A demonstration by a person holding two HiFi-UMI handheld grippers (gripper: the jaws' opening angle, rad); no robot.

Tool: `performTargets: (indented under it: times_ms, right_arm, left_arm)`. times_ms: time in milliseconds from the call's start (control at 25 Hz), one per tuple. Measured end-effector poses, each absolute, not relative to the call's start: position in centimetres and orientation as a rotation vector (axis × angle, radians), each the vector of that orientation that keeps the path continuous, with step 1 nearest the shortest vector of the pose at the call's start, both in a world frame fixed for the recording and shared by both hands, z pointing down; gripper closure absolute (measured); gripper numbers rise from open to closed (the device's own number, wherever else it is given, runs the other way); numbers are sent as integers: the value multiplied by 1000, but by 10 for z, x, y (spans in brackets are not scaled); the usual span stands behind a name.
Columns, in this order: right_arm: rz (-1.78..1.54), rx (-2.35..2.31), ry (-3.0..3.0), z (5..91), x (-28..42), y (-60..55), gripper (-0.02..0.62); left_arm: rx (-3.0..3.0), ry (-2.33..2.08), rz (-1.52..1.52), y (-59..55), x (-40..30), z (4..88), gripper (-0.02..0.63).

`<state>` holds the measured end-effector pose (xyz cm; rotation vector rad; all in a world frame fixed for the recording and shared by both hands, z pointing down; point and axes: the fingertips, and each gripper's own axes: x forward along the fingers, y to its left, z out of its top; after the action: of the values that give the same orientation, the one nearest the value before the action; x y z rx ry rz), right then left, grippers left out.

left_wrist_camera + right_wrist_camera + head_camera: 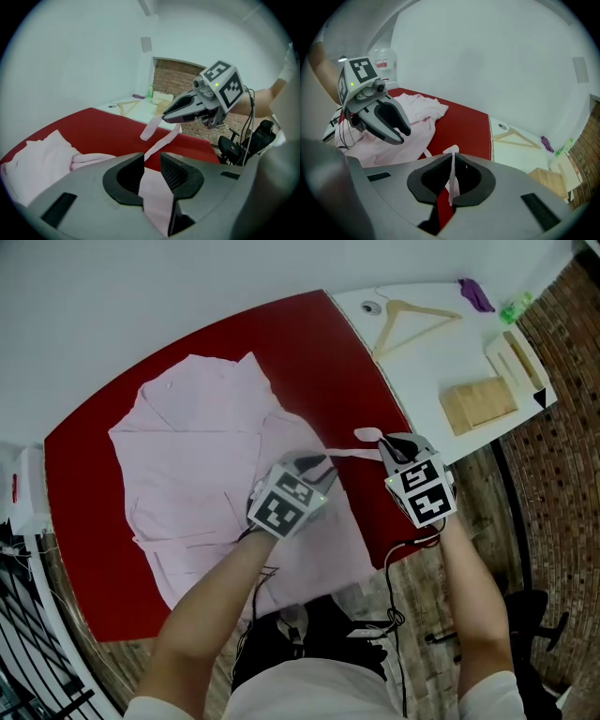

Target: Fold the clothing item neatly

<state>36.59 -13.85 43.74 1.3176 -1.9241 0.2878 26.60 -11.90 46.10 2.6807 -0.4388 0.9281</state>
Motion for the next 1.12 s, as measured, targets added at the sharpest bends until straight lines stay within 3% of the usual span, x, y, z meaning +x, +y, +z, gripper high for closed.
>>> performTargets:
  times_ms: [1120]
  right_arm:
    - [-14,893,-2065,409,121,-115,568]
  left_arm:
    - [2510,-749,670,-81,65,433,511]
